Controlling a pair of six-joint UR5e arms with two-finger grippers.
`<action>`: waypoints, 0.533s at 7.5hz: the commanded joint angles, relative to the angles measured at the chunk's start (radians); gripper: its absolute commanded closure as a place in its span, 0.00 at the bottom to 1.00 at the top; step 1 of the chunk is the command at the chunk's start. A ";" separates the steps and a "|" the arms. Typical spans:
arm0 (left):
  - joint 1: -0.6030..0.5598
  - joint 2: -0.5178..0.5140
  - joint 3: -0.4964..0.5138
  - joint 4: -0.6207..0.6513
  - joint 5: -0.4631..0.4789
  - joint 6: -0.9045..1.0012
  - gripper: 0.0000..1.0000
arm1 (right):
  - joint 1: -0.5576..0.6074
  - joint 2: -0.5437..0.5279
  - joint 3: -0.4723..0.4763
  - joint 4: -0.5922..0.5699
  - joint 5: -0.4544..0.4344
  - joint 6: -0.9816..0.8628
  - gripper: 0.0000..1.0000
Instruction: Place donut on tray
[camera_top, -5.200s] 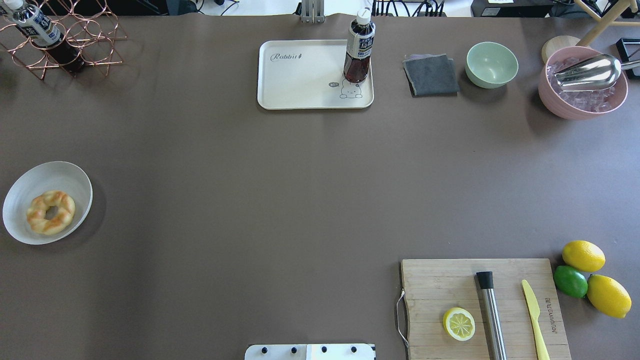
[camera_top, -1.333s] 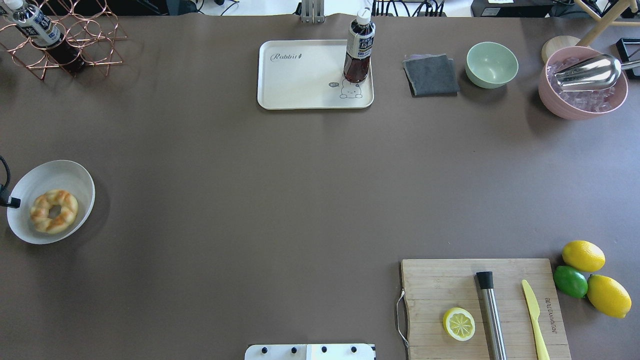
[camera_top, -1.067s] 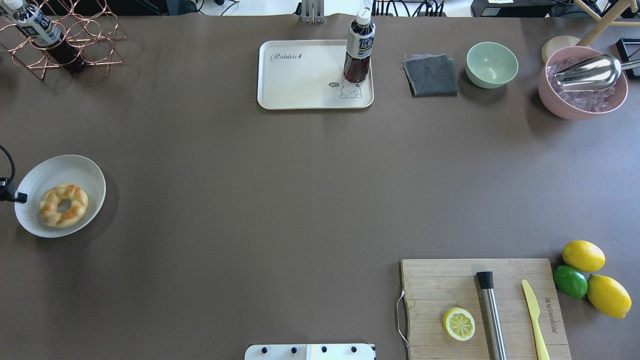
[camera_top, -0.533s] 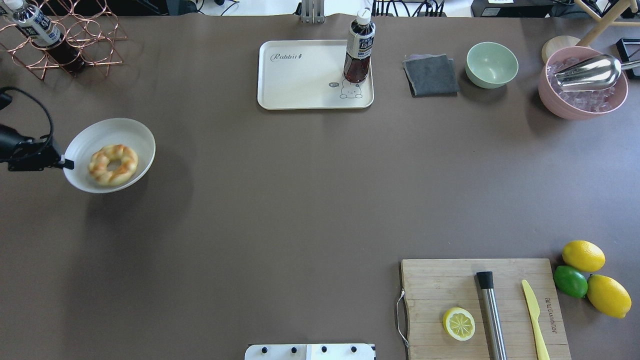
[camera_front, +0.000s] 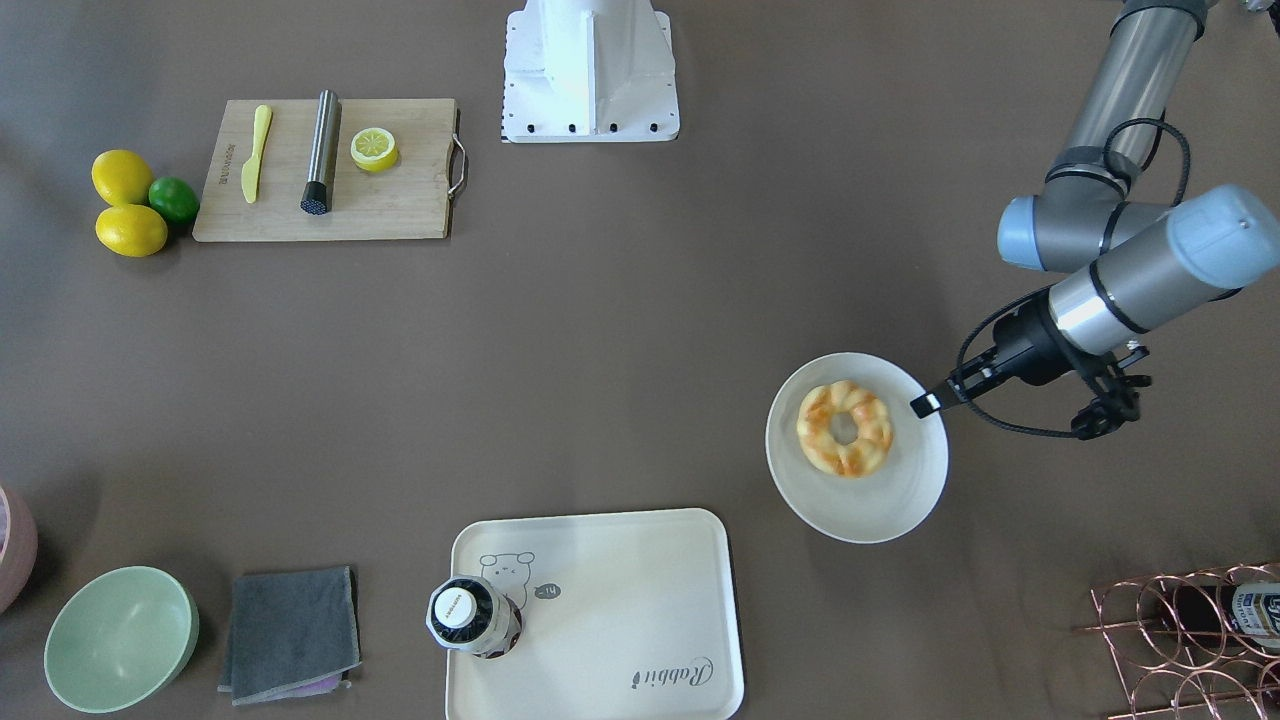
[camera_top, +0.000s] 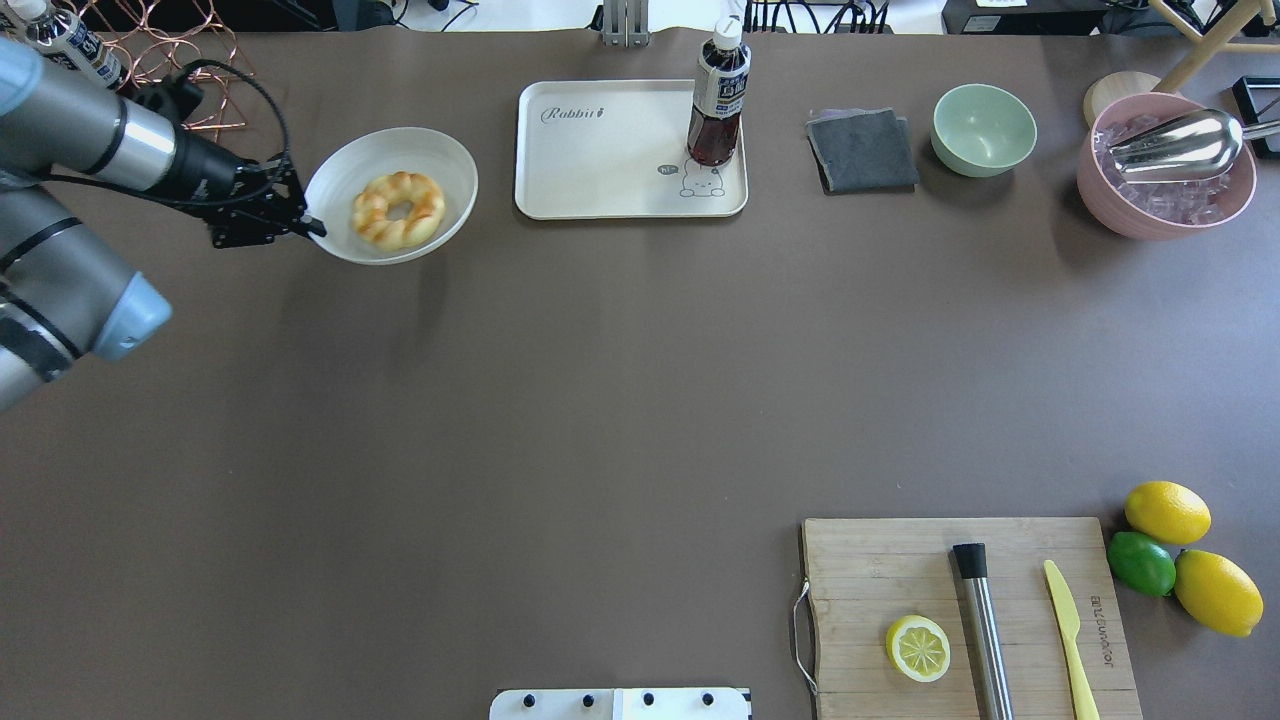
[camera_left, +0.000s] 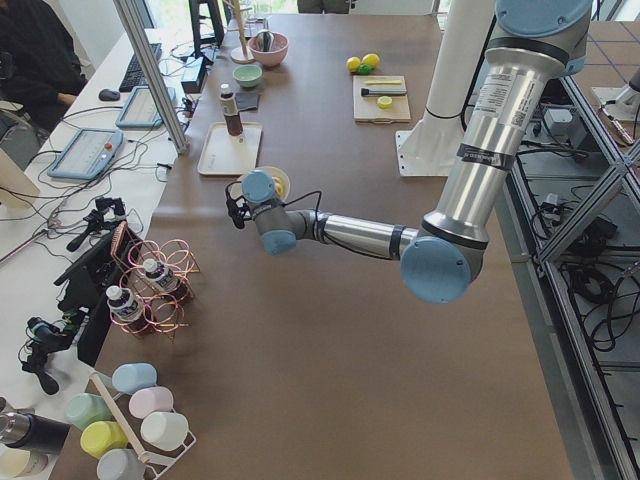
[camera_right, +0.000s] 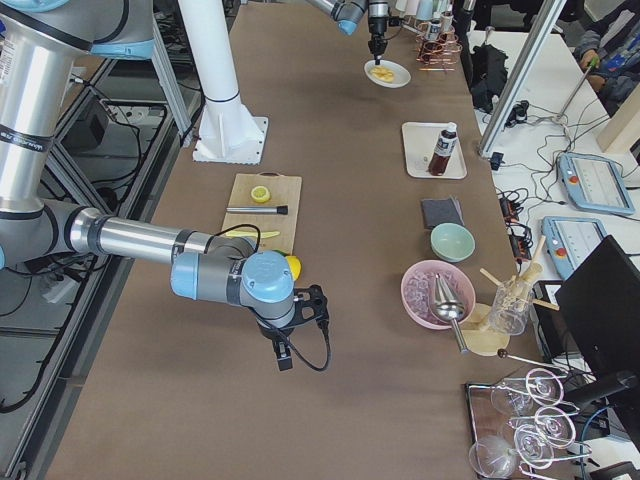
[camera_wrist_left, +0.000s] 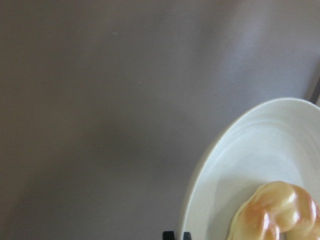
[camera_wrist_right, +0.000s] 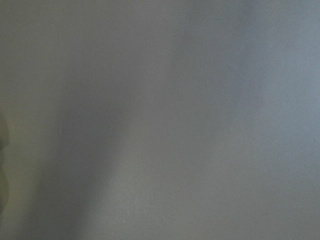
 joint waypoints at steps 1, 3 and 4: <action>0.082 -0.232 0.086 0.210 0.183 -0.029 1.00 | 0.000 -0.001 -0.002 0.002 -0.002 0.004 0.01; 0.102 -0.367 0.242 0.218 0.252 -0.044 1.00 | 0.000 0.001 0.000 0.002 -0.002 0.005 0.01; 0.143 -0.471 0.366 0.218 0.341 -0.096 1.00 | 0.000 0.001 0.000 0.002 -0.002 0.007 0.01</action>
